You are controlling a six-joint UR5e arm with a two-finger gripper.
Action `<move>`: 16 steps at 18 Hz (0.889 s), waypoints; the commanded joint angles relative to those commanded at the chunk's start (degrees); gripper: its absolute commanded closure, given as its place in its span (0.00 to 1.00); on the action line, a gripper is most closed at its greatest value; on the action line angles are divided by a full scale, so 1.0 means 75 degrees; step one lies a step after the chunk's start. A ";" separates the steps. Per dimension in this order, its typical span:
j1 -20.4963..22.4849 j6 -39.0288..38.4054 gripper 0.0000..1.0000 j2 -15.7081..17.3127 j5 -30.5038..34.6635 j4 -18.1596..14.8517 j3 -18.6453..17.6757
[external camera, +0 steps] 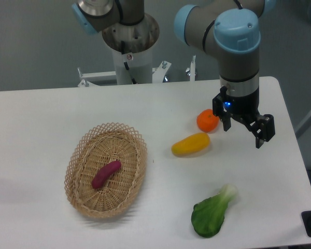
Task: Pick up the sweet potato from the basket
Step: 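Move the open gripper over the wicker basket toward the purple sweet potato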
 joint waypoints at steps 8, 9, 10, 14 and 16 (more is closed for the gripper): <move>-0.0234 -0.0607 0.00 0.0270 -0.0186 0.0081 -0.0596; -0.0304 -0.0934 0.00 0.0270 -0.0350 0.0117 -0.0725; -0.0351 -0.1378 0.00 0.0270 -0.0526 0.0117 -0.0808; -0.1076 -0.3815 0.00 0.0236 -0.0645 0.0187 -0.1043; -0.1416 -0.4788 0.00 0.0107 -0.0645 0.0339 -0.1160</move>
